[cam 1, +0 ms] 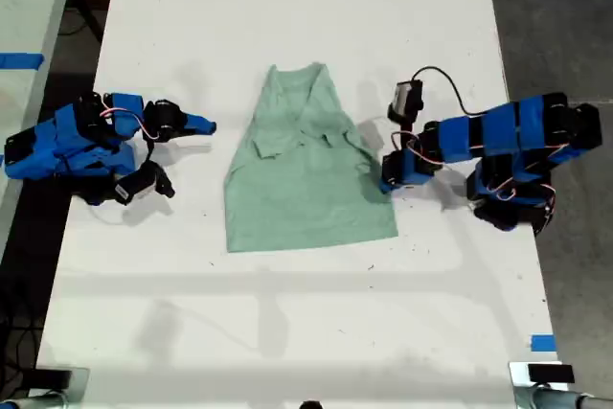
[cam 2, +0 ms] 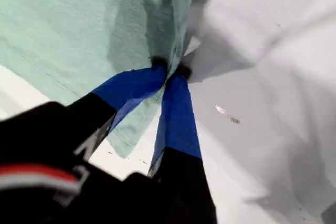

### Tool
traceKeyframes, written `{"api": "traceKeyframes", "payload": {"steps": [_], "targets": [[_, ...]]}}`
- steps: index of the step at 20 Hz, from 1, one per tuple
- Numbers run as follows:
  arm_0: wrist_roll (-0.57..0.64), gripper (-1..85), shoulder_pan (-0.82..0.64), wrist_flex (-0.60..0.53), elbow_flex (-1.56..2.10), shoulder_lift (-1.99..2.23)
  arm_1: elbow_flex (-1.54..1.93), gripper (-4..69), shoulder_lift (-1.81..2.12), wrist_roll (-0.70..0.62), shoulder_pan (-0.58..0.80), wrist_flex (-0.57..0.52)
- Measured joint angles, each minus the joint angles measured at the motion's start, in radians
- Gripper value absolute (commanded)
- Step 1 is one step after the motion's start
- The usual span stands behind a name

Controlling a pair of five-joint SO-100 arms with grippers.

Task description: Fold t shirt

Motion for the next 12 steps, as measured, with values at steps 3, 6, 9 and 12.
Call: {"api": "traceKeyframes", "payload": {"steps": [3, 6, 9, 12], "targets": [[0.000, -0.1, 0.000, 0.000, 0.000, 0.000, -0.229, 2.0, -0.061, -0.054, -0.015, 0.104], [0.000, -0.1, 0.000, 0.000, 0.000, 0.000, -0.492, 2.0, -0.196, -0.110, -0.054, 0.137], [0.000, -0.1, 0.000, 0.000, 0.000, 0.000, -0.732, 2.0, -0.380, -0.147, -0.080, 0.135], [0.000, -0.1, 0.000, 0.000, 0.000, 0.000, -0.899, 1.7, -0.555, -0.170, -0.091, 0.089]]}}
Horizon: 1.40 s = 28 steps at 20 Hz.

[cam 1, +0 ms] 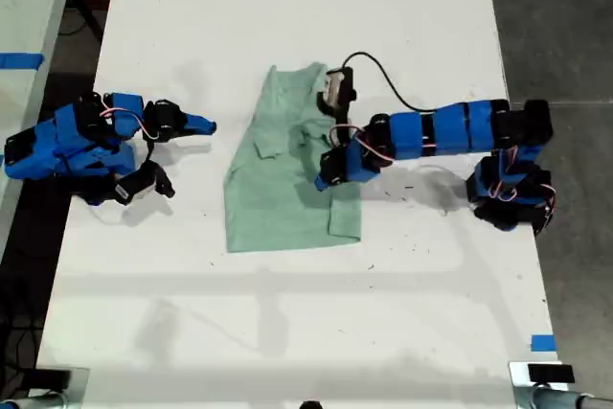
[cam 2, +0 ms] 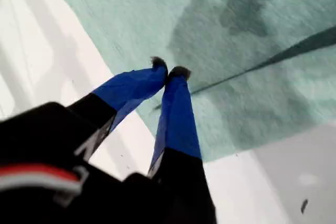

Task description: Fold t shirt

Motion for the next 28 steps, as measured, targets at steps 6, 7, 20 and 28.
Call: {"api": "traceKeyframes", "payload": {"steps": [6, 7, 20, 28], "targets": [[0.000, -0.1, 0.000, 0.000, 0.000, 0.000, -0.120, 13.2, -0.124, -0.012, 0.000, 0.014], [0.000, -0.1, 0.000, 0.000, 0.000, 0.000, -0.114, 14.8, -0.104, -0.012, 0.000, 0.046], [0.000, -0.1, 0.000, 0.000, 0.000, 0.000, 1.295, 2.0, 1.401, 0.126, 0.123, -0.044], [0.000, -0.1, 0.000, 0.009, 0.000, 0.000, 1.661, 1.2, 2.013, 0.140, 0.225, 0.121]]}}
